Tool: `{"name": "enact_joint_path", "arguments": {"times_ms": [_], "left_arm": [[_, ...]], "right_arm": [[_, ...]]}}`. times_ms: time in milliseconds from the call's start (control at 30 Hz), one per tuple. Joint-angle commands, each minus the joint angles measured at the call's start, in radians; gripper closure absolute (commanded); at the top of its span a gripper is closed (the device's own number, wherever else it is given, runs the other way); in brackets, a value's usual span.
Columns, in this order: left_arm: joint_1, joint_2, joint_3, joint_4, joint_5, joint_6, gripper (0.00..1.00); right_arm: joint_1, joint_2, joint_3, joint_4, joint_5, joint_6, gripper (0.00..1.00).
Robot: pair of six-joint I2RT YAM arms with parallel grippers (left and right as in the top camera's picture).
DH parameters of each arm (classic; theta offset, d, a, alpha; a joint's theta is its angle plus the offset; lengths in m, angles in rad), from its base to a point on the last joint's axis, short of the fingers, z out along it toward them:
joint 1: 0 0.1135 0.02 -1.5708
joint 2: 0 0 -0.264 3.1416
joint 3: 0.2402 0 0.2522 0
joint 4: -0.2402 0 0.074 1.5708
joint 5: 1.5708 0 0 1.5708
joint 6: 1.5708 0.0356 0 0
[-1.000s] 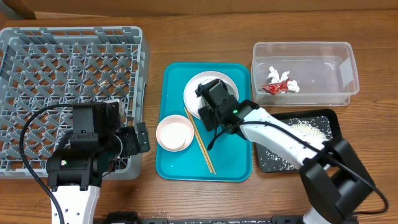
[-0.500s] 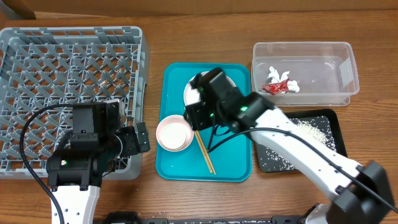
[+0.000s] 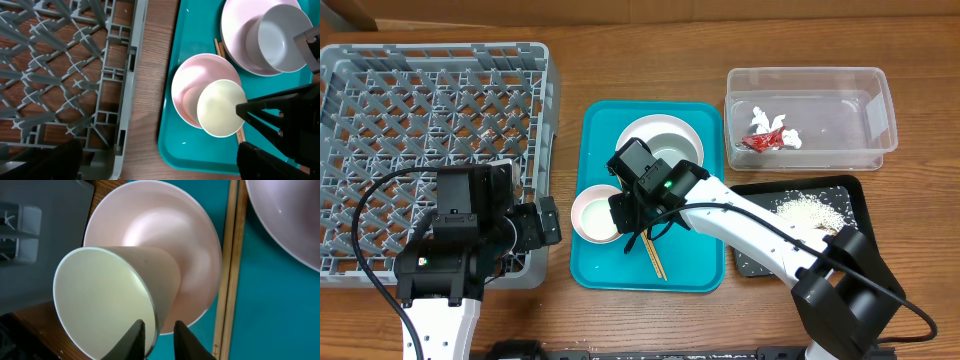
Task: Sort waste into correct bins and load items into the dishwasher
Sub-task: 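Place the empty steel bowl onto the pink plate with the right gripper, then grasp the cream cup from the pink bowl with the right gripper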
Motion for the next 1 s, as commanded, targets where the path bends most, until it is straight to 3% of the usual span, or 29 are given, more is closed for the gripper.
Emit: {"name": "enact_joint_path", "arguments": {"times_ms": [0, 100, 233, 367, 567, 700, 833, 967], "left_arm": [[0.005, 0.002, 0.023, 0.003, -0.013, -0.009, 0.0], [0.005, 0.002, 0.023, 0.003, -0.013, -0.009, 0.0], [0.005, 0.002, 0.023, 0.003, -0.013, -0.01, 0.0], [0.005, 0.002, 0.023, 0.003, -0.013, -0.01, 0.0], [0.005, 0.002, 0.022, 0.016, 0.02, -0.009, 0.0], [0.004, 0.022, 0.021, 0.116, 0.233, -0.009, 0.0], [-0.025, 0.111, 0.021, 0.276, 0.518, 0.002, 0.0], [-0.044, 0.192, 0.021, 0.455, 0.818, 0.003, 0.0]], "right_arm": [[0.004, 0.028, -0.002, -0.002, 0.014, 0.009, 0.79], [0.005, 0.053, -0.002, -0.001, 0.025, 0.013, 0.8], [0.003, 0.055, 0.003, 0.003, 0.025, 0.013, 0.96], [-0.034, 0.019, 0.075, -0.049, 0.025, 0.013, 0.96], [-0.2, -0.13, 0.184, -0.14, 0.016, 0.026, 0.96], [-0.355, -0.192, 0.184, -0.178, -0.102, 0.038, 0.96], [-0.479, -0.189, 0.164, -0.203, -0.529, -0.096, 0.96], [-0.506, -0.189, 0.155, -0.206, -0.785, -0.159, 0.96]]}}
